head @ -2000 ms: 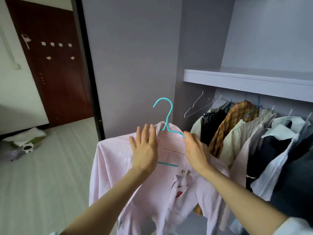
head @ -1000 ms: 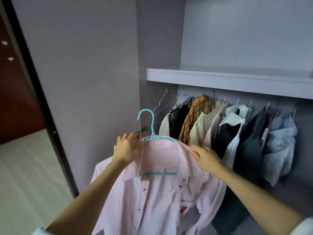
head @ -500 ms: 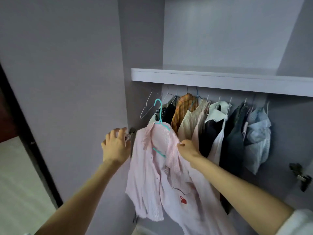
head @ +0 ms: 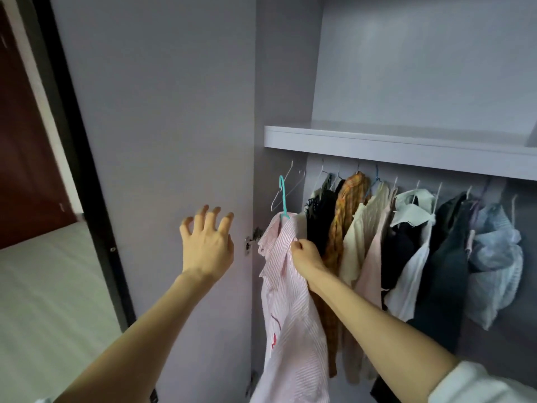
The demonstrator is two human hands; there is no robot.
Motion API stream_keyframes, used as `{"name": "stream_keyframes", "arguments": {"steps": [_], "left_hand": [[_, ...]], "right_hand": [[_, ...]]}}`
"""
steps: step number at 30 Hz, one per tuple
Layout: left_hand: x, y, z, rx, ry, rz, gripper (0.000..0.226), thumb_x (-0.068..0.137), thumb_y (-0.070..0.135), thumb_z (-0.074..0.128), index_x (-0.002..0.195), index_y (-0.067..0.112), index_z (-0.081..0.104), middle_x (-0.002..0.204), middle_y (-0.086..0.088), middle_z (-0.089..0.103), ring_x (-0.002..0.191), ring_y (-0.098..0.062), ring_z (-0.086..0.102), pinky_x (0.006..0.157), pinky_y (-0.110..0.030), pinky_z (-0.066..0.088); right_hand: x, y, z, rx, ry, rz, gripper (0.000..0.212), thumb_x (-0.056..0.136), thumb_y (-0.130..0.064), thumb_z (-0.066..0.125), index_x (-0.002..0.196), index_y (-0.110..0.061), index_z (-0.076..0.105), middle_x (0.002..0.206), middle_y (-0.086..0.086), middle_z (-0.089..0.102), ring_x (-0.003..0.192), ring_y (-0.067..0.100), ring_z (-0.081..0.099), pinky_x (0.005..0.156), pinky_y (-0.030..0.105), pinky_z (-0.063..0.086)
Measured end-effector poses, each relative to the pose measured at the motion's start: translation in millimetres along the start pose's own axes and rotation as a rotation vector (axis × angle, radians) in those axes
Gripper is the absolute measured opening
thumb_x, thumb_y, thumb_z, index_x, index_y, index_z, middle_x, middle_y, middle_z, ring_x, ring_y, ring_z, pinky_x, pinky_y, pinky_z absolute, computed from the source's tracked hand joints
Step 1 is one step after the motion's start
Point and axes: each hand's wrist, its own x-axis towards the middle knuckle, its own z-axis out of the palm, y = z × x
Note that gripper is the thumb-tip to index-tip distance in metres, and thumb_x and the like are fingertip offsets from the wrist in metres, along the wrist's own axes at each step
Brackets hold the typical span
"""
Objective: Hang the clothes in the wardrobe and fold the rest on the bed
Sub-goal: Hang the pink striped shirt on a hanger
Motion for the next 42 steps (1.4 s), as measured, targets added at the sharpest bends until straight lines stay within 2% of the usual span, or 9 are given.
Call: {"name": "stream_keyframes", "arguments": {"steps": [7, 9, 11, 15, 19, 25, 28, 32, 42], "left_hand": [[29, -3, 16, 0.058, 0.030, 0.073, 0.050, 0.076, 0.007, 0.065, 0.125, 0.012, 0.060, 0.135, -0.016, 0.052, 0.133, -0.035, 0.039, 0.102, -0.058, 0.028], [37, -2, 23, 0.048, 0.061, 0.102, 0.051, 0.070, 0.004, 0.070, 0.120, 0.009, 0.063, 0.129, -0.018, 0.056, 0.127, -0.038, 0.046, 0.098, -0.060, 0.033], [53, 0, 37, 0.059, 0.081, 0.138, 0.052, 0.066, 0.003, 0.073, 0.117, 0.009, 0.066, 0.125, -0.019, 0.059, 0.123, -0.039, 0.050, 0.096, -0.060, 0.036], [86, 11, 62, 0.098, 0.103, 0.180, 0.050, 0.064, 0.004, 0.074, 0.114, 0.009, 0.067, 0.124, -0.020, 0.060, 0.122, -0.039, 0.052, 0.096, -0.060, 0.037], [119, 26, 86, 0.096, 0.047, 0.189, 0.046, 0.080, 0.011, 0.060, 0.126, 0.013, 0.058, 0.139, -0.016, 0.048, 0.136, -0.034, 0.035, 0.108, -0.055, 0.022], [141, 31, 106, 0.099, 0.037, 0.244, 0.048, 0.081, 0.012, 0.059, 0.129, 0.012, 0.055, 0.142, -0.017, 0.044, 0.138, -0.034, 0.030, 0.108, -0.054, 0.018], [148, 32, 119, 0.127, 0.024, 0.286, 0.053, 0.090, 0.018, 0.046, 0.142, 0.017, 0.039, 0.152, -0.013, 0.027, 0.145, -0.029, 0.011, 0.111, -0.050, 0.003], [163, 37, 135, 0.166, 0.051, 0.304, 0.057, 0.093, 0.023, 0.038, 0.149, 0.021, 0.023, 0.156, -0.010, 0.016, 0.146, -0.028, -0.001, 0.112, -0.050, -0.001], [180, 48, 166, 0.256, 0.224, 0.210, 0.056, 0.083, 0.027, 0.051, 0.138, 0.017, 0.048, 0.145, -0.013, 0.043, 0.141, -0.029, 0.026, 0.110, -0.047, -0.004]], "right_hand": [[58, -26, 24, 0.284, 0.148, 0.056, 0.024, 0.101, -0.018, 0.031, 0.104, -0.004, 0.050, 0.080, 0.006, 0.052, 0.072, 0.017, 0.049, 0.061, 0.026, 0.038], [77, -28, 26, 0.275, 0.220, 0.055, 0.030, 0.100, -0.018, 0.034, 0.113, 0.002, 0.051, 0.105, 0.016, 0.060, 0.094, 0.029, 0.058, 0.084, 0.033, 0.047], [102, -24, 29, 0.294, 0.274, 0.066, 0.034, 0.098, -0.015, 0.035, 0.123, 0.004, 0.049, 0.121, 0.022, 0.057, 0.111, 0.035, 0.055, 0.098, 0.040, 0.043], [139, -3, 23, 0.301, 0.453, 0.107, 0.033, 0.096, -0.008, 0.038, 0.118, 0.013, 0.052, 0.120, 0.029, 0.057, 0.111, 0.042, 0.055, 0.091, 0.039, 0.043], [166, 18, 17, 0.213, 0.574, 0.144, 0.037, 0.096, -0.010, 0.038, 0.124, 0.012, 0.046, 0.119, 0.033, 0.056, 0.109, 0.044, 0.054, 0.089, 0.040, 0.042], [187, 24, 15, -0.065, 0.466, 0.016, 0.030, 0.096, -0.013, 0.036, 0.114, 0.002, 0.054, 0.111, 0.029, 0.060, 0.103, 0.039, 0.057, 0.081, 0.034, 0.042], [198, 20, 15, -0.065, 0.448, -0.033, 0.029, 0.096, -0.014, 0.036, 0.111, 0.002, 0.055, 0.108, 0.027, 0.061, 0.103, 0.038, 0.057, 0.079, 0.032, 0.041], [225, 18, 19, -0.095, 0.494, -0.002, 0.029, 0.096, -0.022, 0.036, 0.108, -0.005, 0.056, 0.111, 0.023, 0.062, 0.102, 0.039, 0.058, 0.075, 0.031, 0.036], [297, 23, 30, 0.039, 0.548, -0.224, 0.021, 0.094, -0.014, 0.039, 0.090, 0.000, 0.054, 0.097, 0.028, 0.062, 0.091, 0.040, 0.059, 0.079, 0.039, 0.045]]}}
